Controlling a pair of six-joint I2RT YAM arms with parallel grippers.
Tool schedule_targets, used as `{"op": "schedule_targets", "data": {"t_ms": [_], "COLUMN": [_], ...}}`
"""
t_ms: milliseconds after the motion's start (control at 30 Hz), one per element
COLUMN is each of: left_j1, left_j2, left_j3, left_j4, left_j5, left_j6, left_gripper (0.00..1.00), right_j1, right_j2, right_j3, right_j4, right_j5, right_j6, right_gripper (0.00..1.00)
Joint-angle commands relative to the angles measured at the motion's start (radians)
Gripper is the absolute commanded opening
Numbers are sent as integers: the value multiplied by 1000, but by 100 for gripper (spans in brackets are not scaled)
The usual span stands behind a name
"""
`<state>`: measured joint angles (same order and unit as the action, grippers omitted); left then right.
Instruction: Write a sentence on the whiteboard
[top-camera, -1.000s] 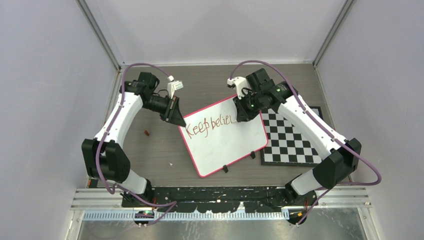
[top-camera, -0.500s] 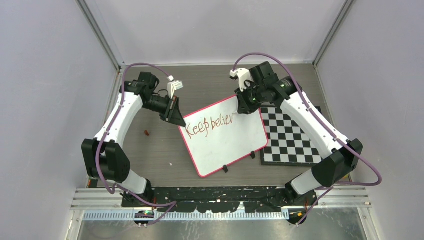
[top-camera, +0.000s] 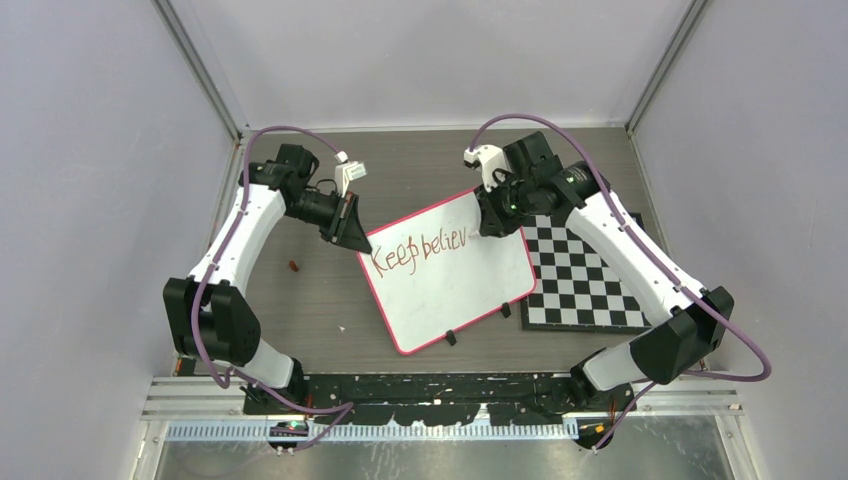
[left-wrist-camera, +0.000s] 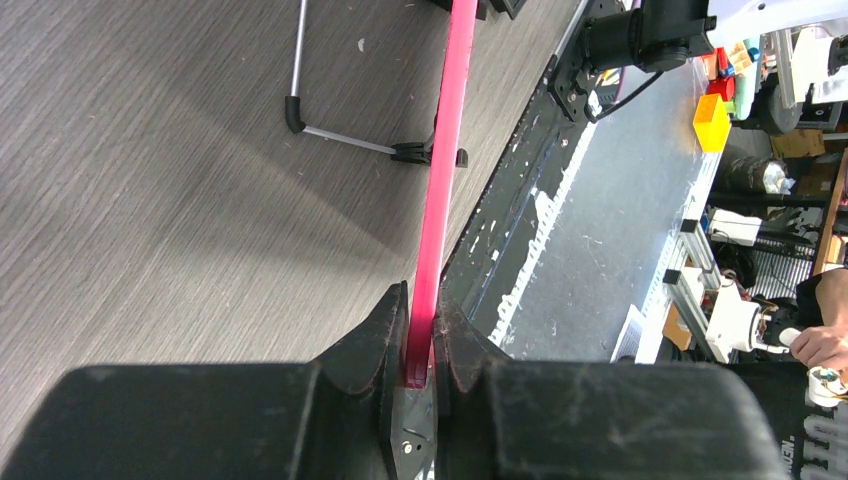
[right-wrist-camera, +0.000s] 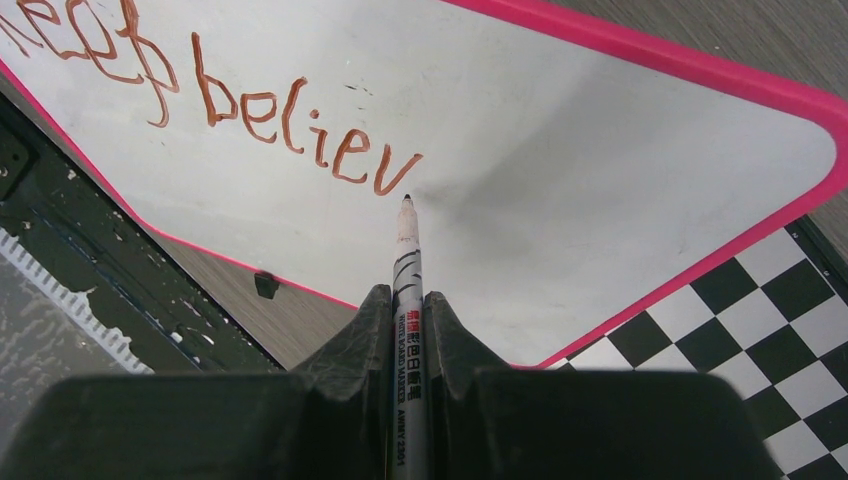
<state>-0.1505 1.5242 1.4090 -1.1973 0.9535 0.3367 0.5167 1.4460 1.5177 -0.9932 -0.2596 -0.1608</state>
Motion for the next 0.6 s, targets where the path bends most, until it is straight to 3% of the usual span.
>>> {"op": "schedule_targets", "data": {"t_ms": [0,567], "left_j1": [-1,-17], "left_j2": [-27,-33], "left_j3": [1,-10], "left_j4": [10,15], "left_j5": [-20,-33], "left_j6": [-17,-13], "left_gripper": [0,0], "right_j1": [-3,-2], "right_j2": [-25,-47], "right_j3": [1,5], "right_j4": [21,-3], "right_j5": [-13,-27], "right_j6": [-7,23], "right_gripper": [0,0]}}
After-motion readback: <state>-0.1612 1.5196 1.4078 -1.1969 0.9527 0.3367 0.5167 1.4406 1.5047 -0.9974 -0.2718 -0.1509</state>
